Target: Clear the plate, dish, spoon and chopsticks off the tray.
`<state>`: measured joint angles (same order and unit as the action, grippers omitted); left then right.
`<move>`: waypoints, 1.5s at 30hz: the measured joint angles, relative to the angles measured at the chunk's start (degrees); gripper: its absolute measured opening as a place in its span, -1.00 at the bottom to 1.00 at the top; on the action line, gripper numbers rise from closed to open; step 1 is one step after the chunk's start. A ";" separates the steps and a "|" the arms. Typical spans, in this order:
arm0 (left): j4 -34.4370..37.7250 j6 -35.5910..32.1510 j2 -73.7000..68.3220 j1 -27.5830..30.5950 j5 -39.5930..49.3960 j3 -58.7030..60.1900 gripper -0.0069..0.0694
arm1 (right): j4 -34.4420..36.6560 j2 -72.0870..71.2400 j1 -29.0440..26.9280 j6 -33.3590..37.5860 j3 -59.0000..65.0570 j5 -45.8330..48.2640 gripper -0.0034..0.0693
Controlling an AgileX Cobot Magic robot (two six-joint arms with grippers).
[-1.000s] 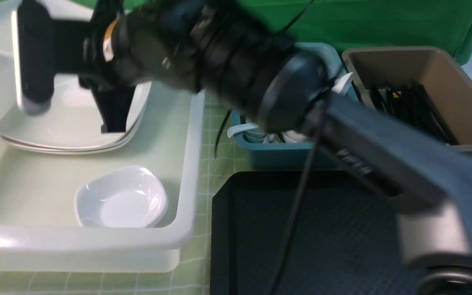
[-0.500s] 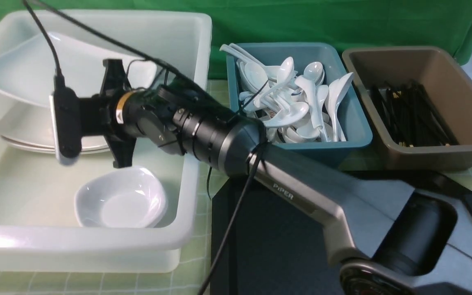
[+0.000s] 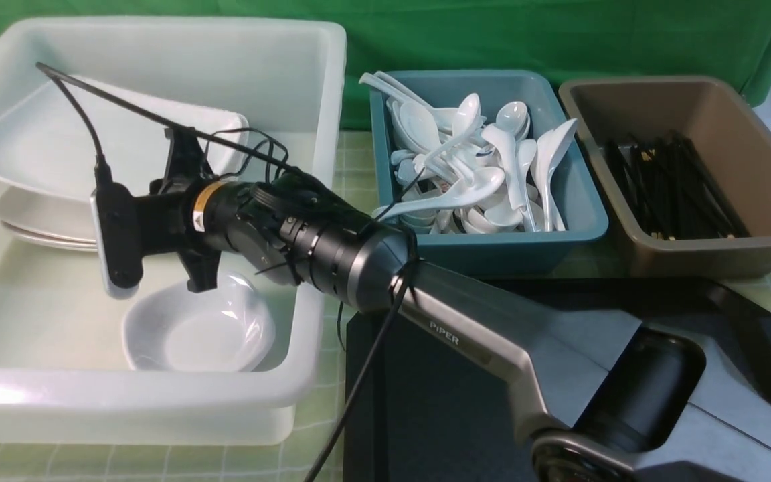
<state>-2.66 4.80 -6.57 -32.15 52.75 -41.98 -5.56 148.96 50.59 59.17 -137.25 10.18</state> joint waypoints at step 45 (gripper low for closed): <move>19.04 -27.14 -10.77 -0.04 -27.65 4.25 -0.80 | -0.49 -67.31 0.61 -59.17 39.99 56.62 -0.84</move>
<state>16.39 -22.34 -17.34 -32.20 25.09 -37.73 -6.05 81.65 51.20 0.00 -97.27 66.80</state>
